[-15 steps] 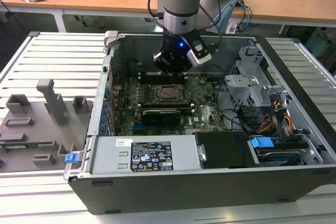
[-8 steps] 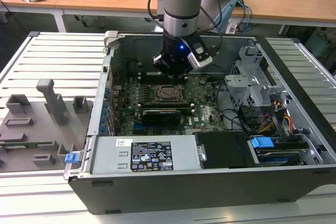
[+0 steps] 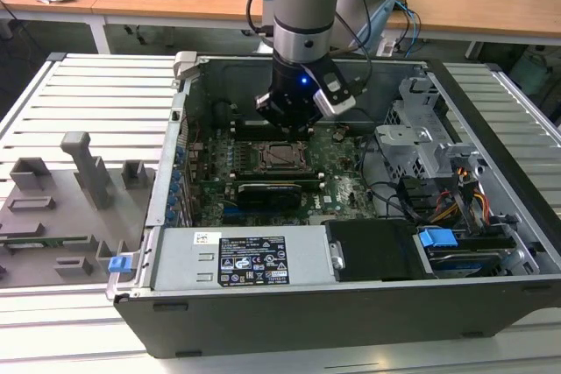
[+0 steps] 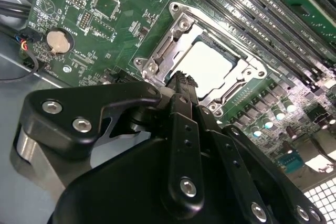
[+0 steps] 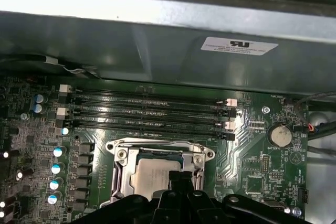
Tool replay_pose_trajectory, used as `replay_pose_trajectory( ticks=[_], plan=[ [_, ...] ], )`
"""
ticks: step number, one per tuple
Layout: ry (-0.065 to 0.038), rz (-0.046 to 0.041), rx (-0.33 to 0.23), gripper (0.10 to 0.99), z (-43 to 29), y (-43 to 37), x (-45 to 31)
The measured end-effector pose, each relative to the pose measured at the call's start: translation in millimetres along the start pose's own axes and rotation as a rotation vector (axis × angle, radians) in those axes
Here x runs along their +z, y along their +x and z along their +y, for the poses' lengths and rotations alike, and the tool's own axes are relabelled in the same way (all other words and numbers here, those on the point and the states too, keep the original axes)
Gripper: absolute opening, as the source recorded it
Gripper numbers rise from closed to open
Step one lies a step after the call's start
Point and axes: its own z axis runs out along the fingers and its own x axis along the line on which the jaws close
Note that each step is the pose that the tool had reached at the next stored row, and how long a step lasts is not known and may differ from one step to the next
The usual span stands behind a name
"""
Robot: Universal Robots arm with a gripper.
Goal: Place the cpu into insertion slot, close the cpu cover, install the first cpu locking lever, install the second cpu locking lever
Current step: 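Install the second cpu locking lever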
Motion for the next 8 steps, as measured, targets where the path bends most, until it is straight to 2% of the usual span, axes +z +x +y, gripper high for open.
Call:
replay_pose_trajectory(
  ticks=[8],
  plan=[
    [0.0, -0.0001, 0.0, 0.106, -5.9, 0.4, -0.5]
  ],
)
